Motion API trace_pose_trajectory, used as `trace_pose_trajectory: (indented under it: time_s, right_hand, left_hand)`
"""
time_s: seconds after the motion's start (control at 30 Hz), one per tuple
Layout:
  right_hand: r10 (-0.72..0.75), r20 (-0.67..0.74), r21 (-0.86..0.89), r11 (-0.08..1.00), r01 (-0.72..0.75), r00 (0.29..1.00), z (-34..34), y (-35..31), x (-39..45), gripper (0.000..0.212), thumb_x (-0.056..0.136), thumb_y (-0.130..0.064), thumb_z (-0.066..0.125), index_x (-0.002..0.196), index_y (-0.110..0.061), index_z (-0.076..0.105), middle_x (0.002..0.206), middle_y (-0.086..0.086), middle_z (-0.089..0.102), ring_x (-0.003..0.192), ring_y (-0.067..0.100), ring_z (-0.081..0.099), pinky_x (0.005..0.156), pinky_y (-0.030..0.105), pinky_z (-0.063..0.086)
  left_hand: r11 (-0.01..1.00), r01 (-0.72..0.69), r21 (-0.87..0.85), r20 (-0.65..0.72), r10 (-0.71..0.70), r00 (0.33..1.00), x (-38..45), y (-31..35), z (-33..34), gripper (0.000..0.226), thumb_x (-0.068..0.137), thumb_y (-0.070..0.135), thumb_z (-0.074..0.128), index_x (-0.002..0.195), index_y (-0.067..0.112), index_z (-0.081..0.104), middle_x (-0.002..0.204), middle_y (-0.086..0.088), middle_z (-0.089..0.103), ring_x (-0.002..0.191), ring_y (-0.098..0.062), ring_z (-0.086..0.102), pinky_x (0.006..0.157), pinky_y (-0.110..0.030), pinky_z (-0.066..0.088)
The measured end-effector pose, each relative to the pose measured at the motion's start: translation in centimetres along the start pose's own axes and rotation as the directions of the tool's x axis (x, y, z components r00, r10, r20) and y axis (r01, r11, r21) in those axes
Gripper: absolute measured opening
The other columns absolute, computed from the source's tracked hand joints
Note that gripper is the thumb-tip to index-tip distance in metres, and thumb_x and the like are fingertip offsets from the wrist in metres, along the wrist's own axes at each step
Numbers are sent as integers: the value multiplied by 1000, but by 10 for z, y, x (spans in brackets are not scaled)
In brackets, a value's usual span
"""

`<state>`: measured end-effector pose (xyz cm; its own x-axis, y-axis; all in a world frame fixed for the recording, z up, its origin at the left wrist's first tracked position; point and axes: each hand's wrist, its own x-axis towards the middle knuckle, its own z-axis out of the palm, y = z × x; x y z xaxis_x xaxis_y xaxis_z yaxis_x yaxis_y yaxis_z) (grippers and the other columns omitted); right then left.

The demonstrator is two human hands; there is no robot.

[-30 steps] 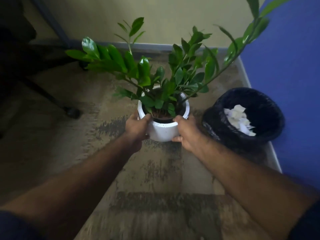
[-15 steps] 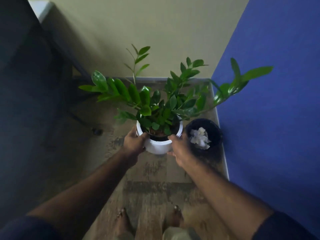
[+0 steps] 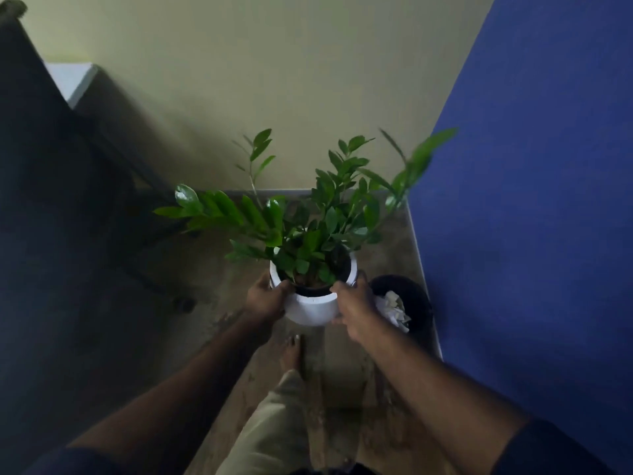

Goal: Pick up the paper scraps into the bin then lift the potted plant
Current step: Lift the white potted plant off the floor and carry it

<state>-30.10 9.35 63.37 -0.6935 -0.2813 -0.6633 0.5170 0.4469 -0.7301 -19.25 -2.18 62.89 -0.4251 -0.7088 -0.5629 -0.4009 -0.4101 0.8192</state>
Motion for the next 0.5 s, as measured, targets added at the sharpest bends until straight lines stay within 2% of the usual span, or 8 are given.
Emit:
trace_pose_trajectory:
  time_s: [0.1, 0.2, 0.3, 0.37, 0.5]
  right_hand:
    - [26, -45, 44, 999, -24, 999, 15, -20, 32, 50, 77, -21, 56, 125, -32, 47, 109, 7, 63, 92, 31, 63, 63, 61, 58]
    - [44, -112, 75, 997, -35, 993, 27, -54, 64, 51, 76, -17, 58, 125, -28, 49, 106, 6, 62, 94, 30, 62, 73, 59, 58]
    - [32, -175, 67, 998, -20, 984, 34, -87, 97, 56, 78, -17, 61, 132, -23, 46, 112, 9, 62, 102, 32, 60, 85, 53, 56]
    - [19, -202, 88, 996, -1, 979, 36, -110, 120, 56, 80, -16, 61, 133, -22, 46, 117, 11, 62, 104, 32, 61, 87, 51, 55]
    - [36, -250, 116, 993, -7, 967, 31, -148, 163, 58, 82, -12, 61, 137, -19, 44, 120, 11, 62, 105, 29, 60, 87, 38, 52]
  left_hand:
    - [999, 4, 46, 39, -5, 999, 47, 21, 5, 35, 82, 20, 67, 117, 22, 64, 93, -2, 71, 76, -17, 68, 54, -27, 55]
    - [997, 20, 74, 88, -27, 996, 94, 50, 14, 30, 82, 18, 68, 112, 15, 68, 89, -2, 72, 66, -12, 68, 48, -22, 51]
    - [991, 18, 133, 136, -36, 990, 139, 83, 28, 32, 79, 18, 70, 110, 15, 70, 97, -9, 74, 72, -15, 69, 56, -25, 53]
    - [987, -4, 162, 163, -23, 986, 170, 108, 41, 32, 78, 17, 69, 110, 18, 70, 97, -7, 74, 74, -15, 69, 57, -25, 52]
    - [969, -65, 238, 227, 10, 974, 219, 148, 74, 29, 79, 17, 66, 107, 23, 71, 91, 5, 74, 70, -4, 67, 47, -15, 48]
